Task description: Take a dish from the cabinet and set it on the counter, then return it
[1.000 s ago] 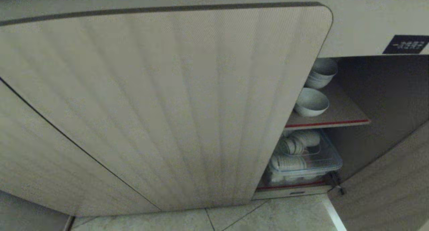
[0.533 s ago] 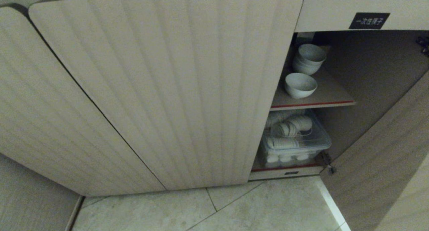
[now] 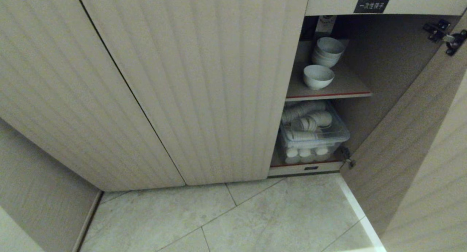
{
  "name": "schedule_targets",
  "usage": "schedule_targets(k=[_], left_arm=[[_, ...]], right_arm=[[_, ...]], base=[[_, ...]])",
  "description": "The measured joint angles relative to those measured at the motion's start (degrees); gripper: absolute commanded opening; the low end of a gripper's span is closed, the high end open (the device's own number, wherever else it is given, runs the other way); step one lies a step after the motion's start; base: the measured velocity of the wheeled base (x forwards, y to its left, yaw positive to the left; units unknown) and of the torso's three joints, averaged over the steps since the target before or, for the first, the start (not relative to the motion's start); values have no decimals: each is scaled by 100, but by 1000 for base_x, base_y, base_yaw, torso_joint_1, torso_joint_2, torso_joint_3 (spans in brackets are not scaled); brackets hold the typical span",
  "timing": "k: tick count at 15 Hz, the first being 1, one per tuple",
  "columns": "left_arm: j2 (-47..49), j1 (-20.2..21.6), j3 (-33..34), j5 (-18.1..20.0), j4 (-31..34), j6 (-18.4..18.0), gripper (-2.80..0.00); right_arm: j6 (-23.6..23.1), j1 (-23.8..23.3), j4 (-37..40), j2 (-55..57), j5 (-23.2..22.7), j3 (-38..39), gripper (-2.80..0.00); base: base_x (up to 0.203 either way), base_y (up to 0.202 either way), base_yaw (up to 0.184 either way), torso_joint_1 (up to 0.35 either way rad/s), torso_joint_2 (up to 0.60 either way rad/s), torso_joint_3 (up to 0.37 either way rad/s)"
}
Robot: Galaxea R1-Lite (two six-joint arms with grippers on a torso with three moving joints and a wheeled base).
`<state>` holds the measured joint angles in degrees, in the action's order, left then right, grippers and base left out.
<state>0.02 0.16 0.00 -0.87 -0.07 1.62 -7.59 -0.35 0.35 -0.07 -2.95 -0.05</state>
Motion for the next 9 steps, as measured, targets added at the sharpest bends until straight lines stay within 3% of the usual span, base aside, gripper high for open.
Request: schedule_targets(k=[3,9], left_arm=[[0,0,0,2,0,-5,-280],[0,0,0,2,0,-9,-280]], right_arm=[[2,0,-1,0,1,-2,-280],[0,0,1,0,0,0,-280]], base=[[-176,0,-1,3,-3,3],[-10,0,0,0,-1,-2]])
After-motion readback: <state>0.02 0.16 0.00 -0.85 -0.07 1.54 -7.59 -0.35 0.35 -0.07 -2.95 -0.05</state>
